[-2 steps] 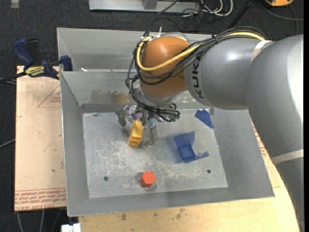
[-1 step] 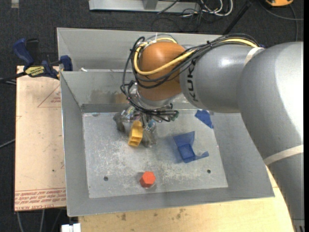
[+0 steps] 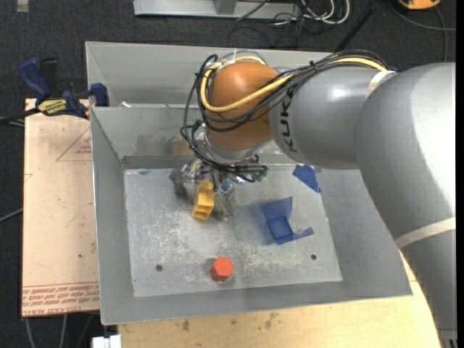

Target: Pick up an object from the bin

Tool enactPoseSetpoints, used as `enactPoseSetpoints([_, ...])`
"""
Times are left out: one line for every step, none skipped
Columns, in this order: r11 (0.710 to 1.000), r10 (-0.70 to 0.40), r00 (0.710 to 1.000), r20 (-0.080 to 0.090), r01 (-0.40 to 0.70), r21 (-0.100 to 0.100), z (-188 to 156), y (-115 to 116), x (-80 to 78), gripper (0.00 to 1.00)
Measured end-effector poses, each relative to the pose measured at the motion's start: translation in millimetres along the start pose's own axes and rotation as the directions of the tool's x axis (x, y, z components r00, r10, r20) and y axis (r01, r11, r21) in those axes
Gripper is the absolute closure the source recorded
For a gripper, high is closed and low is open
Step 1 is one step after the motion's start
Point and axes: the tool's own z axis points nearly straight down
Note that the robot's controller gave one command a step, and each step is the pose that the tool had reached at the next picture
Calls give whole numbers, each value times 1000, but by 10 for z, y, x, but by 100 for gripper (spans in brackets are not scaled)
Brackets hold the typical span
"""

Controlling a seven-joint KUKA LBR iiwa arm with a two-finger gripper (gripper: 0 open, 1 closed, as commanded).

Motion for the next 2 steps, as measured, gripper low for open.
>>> enactPoseSetpoints([1000, 0, 1000, 3, 0, 3, -25, -12, -11, 100])
enactPoseSetpoints([1000, 2, 1000, 2, -2, 5, -538, -18, -35, 100])
